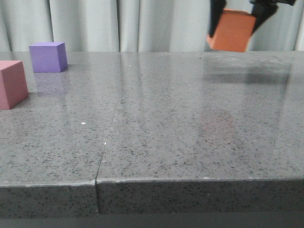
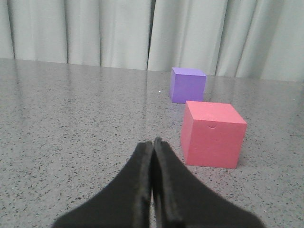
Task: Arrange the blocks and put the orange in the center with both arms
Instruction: 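Lift the orange cube and carry it toward the table center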
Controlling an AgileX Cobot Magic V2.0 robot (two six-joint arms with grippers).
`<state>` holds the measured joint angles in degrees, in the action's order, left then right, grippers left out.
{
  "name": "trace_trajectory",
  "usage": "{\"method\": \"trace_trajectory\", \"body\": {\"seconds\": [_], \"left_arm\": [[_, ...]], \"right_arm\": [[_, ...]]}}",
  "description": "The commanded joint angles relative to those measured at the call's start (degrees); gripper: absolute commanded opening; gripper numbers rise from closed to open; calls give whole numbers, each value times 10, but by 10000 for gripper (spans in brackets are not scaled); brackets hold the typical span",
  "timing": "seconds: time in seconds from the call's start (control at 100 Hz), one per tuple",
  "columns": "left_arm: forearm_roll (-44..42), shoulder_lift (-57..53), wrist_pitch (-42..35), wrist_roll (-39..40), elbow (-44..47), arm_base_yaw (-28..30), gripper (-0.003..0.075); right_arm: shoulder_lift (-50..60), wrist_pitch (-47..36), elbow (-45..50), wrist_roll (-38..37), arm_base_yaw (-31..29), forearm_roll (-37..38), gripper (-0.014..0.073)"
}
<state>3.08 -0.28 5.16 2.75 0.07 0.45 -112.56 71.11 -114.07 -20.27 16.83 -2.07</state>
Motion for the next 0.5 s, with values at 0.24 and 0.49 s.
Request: {"method": "trace_trajectory", "body": {"seconds": [0.24, 0.49], "left_arm": [[-1, -16, -47, 2, 23, 1, -20], [-1, -16, -47, 2, 23, 1, -20]], "right_arm": [[0, 53, -63, -44, 89, -10, 351], [-69, 53, -138, -78, 123, -37, 351]]}}
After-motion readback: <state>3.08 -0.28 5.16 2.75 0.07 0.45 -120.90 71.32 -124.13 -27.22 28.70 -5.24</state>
